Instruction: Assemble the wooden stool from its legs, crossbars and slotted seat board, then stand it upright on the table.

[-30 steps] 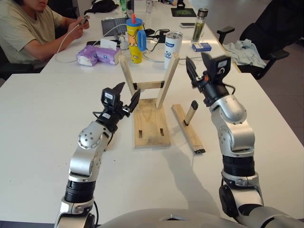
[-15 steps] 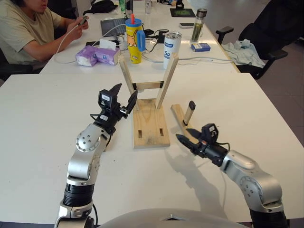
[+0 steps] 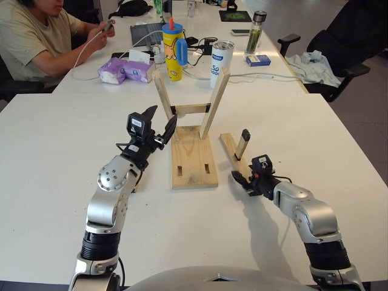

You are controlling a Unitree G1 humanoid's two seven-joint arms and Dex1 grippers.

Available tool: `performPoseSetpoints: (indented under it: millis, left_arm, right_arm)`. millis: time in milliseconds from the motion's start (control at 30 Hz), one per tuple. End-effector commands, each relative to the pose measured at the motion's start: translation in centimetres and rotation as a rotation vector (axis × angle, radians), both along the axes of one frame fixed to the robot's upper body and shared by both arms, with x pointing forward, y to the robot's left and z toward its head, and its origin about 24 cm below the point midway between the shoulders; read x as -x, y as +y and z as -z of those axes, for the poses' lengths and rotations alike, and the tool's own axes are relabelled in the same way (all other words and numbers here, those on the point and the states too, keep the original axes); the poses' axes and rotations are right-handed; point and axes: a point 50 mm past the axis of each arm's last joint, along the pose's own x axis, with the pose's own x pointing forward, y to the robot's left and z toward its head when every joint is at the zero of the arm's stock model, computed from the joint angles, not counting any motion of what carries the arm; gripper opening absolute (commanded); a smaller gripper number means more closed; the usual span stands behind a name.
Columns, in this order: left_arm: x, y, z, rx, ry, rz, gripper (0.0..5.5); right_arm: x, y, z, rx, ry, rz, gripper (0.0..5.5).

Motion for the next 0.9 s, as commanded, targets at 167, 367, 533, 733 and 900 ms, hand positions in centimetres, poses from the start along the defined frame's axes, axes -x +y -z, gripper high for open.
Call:
performPoseSetpoints:
  millis: [167, 367, 533, 733, 900]
  left_arm:
    - [0.2, -0.4, 0.4, -0.006, 0.069, 0.077, 3.16]
    - [0.4, -0.7, 0.0, 0.094, 0.197, 0.249, 3.16]
    - [0.5, 0.1, -1.3, 0.182, 0.253, 0.383, 3.16]
    - [0.6, 1.6, -4.4, 0.414, 0.281, 0.582, 3.99]
    - [0.8, 2.3, -7.1, 0.55, 0.293, 0.762, 4.81]
  right_arm:
    - [-0.5, -0.4, -0.4, 0.023, 0.049, 0.039, 2.16]
    - [-2.7, -0.9, -4.1, -0.153, -0.223, 0.168, 2.06]
    - [-4.7, -1.2, -10.7, -0.431, -0.555, 0.185, 2.06]
    - [-3.8, 1.0, -15.8, -0.784, -0.548, -0.234, 2.06]
    - [-1.6, 2.4, -15.9, -0.883, -0.328, -0.58, 2.06]
